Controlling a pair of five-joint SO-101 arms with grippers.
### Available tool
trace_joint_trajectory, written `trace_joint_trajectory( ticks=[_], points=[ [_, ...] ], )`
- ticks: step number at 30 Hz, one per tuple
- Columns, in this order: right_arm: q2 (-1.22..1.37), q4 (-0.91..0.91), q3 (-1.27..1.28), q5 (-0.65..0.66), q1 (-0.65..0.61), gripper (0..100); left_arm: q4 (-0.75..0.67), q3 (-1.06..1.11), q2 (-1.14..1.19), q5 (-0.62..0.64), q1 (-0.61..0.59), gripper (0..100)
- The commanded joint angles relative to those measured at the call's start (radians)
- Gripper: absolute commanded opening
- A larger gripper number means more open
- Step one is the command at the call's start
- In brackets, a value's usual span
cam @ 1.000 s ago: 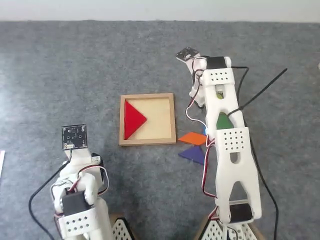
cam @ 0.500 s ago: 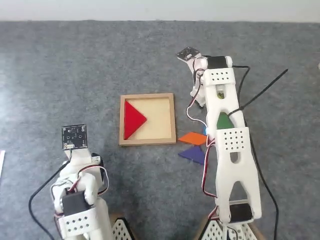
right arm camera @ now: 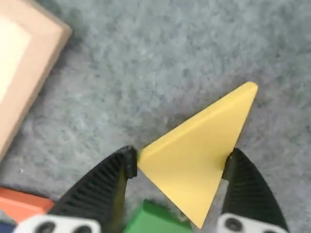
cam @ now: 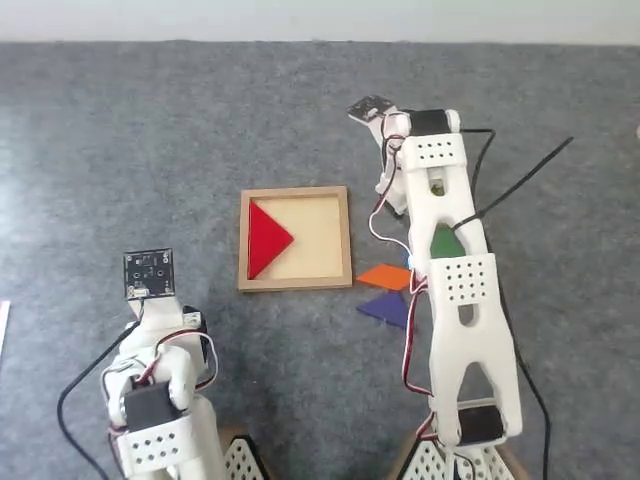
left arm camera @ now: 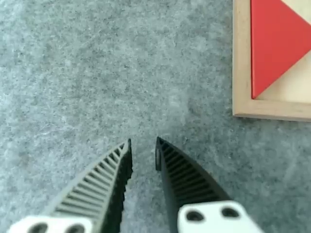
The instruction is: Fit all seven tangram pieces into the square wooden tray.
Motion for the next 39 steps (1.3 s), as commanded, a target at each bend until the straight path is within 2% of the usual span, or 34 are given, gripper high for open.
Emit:
trace_joint_trajectory(
  ticks=[1, 14, 17, 20, 24, 31, 39],
  points=[
    [-0.116, 0.035, -0.023, 0.009, -0.019, 23.7, 0.003, -0.012, -0.018, -0.002, -0.008, 8],
    [-0.177, 0.042, -0.014, 0.002, -0.019, 24.0, 0.003, -0.012, -0.018, -0.002, -0.008, 8],
    [-0.124, 0.036, -0.018, -0.089, -0.024, 24.6, 0.003, -0.012, -0.018, -0.002, -0.008, 8],
    [-0.068, 0.008, -0.021, -0.178, -0.025, 29.2, 0.003, -0.012, -0.018, -0.002, -0.008, 8],
    [-0.005, -0.016, -0.021, -0.181, -0.022, 33.3, 0.003, -0.012, -0.018, -0.002, -0.008, 8],
    [0.036, -0.012, -0.020, -0.180, 0.002, 33.2, 0.003, -0.012, -0.018, -0.002, -0.008, 8],
    [0.031, -0.062, -0.021, -0.152, -0.025, 31.4, 0.003, -0.012, -0.018, -0.002, -0.008, 8]
  ],
)
